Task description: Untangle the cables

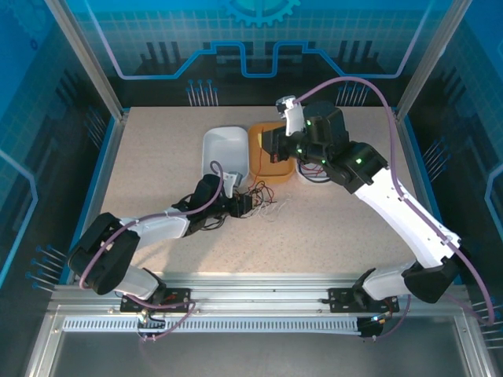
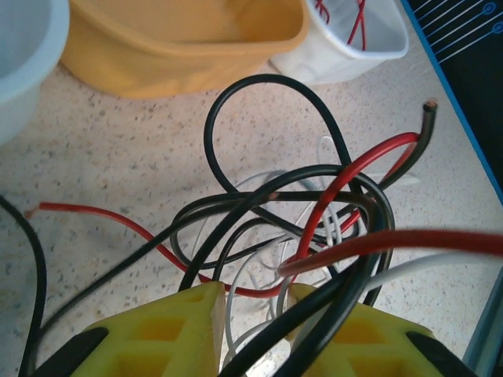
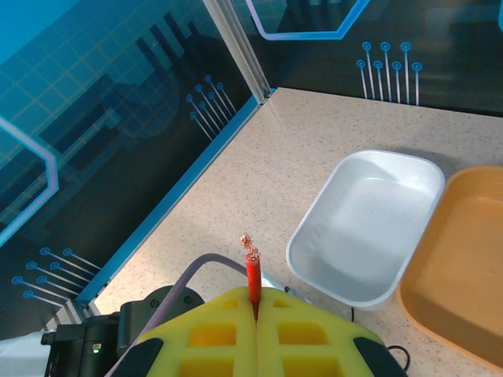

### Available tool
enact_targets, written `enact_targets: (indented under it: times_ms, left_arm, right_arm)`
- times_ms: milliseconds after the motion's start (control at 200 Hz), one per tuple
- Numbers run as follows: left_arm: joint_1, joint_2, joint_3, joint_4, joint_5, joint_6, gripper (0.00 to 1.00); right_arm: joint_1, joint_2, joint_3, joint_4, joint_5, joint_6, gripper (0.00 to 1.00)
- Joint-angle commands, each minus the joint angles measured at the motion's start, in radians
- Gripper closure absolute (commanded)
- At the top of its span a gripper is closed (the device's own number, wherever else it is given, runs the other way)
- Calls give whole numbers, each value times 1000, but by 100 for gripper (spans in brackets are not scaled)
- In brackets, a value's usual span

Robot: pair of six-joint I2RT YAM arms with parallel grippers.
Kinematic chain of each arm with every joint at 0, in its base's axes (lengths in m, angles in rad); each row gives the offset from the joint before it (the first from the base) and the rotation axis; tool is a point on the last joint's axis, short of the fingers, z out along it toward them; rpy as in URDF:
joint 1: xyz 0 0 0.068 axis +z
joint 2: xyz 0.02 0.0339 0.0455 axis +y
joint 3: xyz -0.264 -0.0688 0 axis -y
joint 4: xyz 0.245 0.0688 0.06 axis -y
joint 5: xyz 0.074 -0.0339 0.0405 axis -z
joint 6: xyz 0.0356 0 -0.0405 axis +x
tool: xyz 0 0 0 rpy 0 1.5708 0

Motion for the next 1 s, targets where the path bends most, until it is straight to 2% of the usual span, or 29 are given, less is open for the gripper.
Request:
enact_targets:
  times_ms: [0,365,510,710,991]
  left_arm:
    - [7,-8,-24,6,0,-12,73]
    - [7,57,-74,63,24,-83,71]
    - [7,59,-92,76,37,-91,76]
    - [6,64,-85,42,29,-80,76]
    - [6,55,-118,32,-4,-101,77]
  right_arm:
    - [-22,-41,43,-24,49,-26,100]
    - [-41,-40,167,-90,158,-100,100]
    - [-45,-33,189,-78,247,-109,100]
    - [-51,-15,211,-9,364,-168,100]
    - [-55,-12,313,-7,466,-251,100]
